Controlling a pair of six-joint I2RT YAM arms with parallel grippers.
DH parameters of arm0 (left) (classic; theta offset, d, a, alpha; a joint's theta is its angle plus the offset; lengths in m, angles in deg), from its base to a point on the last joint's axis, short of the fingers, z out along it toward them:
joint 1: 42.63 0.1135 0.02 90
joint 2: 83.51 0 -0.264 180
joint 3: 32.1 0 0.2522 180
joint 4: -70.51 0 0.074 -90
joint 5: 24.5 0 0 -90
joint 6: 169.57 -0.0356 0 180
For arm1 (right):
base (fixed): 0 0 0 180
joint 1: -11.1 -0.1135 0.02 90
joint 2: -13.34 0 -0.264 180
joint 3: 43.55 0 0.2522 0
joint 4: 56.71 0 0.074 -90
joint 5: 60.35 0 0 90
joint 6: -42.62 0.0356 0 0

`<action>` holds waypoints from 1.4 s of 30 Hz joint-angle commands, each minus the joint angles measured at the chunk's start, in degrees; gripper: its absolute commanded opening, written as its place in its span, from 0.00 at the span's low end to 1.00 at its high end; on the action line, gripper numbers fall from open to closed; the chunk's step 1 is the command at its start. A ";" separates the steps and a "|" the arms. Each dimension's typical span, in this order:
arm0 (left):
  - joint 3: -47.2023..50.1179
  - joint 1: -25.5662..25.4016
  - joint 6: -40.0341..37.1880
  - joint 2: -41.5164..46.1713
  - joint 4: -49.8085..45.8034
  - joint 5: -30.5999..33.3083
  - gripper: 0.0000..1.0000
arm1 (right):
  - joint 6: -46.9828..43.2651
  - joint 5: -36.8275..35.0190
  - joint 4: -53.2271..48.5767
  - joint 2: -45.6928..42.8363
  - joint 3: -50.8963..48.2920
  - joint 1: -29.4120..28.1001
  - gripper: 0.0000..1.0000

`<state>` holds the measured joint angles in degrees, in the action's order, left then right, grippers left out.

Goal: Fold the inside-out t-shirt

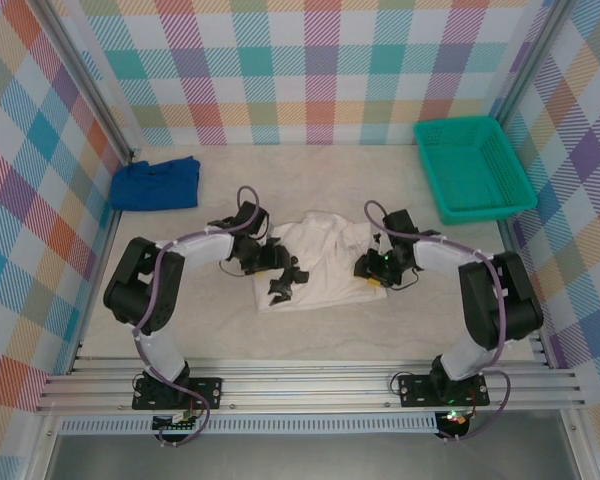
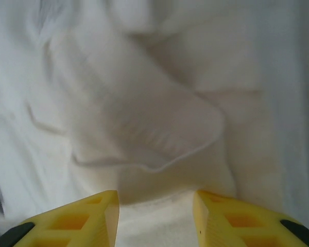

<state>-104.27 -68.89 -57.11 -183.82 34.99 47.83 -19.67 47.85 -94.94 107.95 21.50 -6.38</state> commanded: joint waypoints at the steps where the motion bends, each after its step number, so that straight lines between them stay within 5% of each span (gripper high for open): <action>1: 6.17 -3.83 0.63 5.13 -1.38 -4.49 0.66 | -6.08 -4.36 -1.45 5.13 8.49 0.88 0.42; 6: 7.75 -14.52 3.18 8.64 2.82 -8.29 0.66 | -11.32 -3.34 -3.00 14.77 22.82 0.86 0.42; 9: 5.52 -16.37 2.90 10.22 5.34 -9.41 0.67 | -12.31 1.81 -2.09 16.83 29.09 0.60 0.42; 15: 3.84 -7.39 1.25 14.92 12.08 -3.21 0.68 | -15.59 -0.05 -3.70 9.82 26.46 0.43 0.44; 20: -3.52 2.70 -1.68 7.57 12.28 -3.69 0.68 | -14.46 -2.61 -3.38 3.57 17.76 0.47 0.46; 27: -23.84 3.50 -15.73 -9.75 -4.64 -0.23 0.63 | -14.17 -3.57 -3.21 2.07 13.34 0.42 0.47; 33: -34.83 3.50 -19.94 -18.59 -15.56 4.44 0.62 | -11.40 -0.54 -1.11 5.31 13.18 0.14 0.46; 39: -40.36 3.50 -20.55 -24.17 -20.60 0.68 0.62 | -12.16 -8.28 -2.68 8.16 15.22 -0.02 0.47; 42: -40.83 3.50 -19.57 -24.89 -20.28 -3.87 0.53 | -11.98 -7.65 -2.16 9.06 15.96 -0.02 0.47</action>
<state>-143.22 -65.08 -76.21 -207.84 18.25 48.34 -31.76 41.35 -97.02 116.36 35.35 -6.03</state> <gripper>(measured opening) 0.542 0.470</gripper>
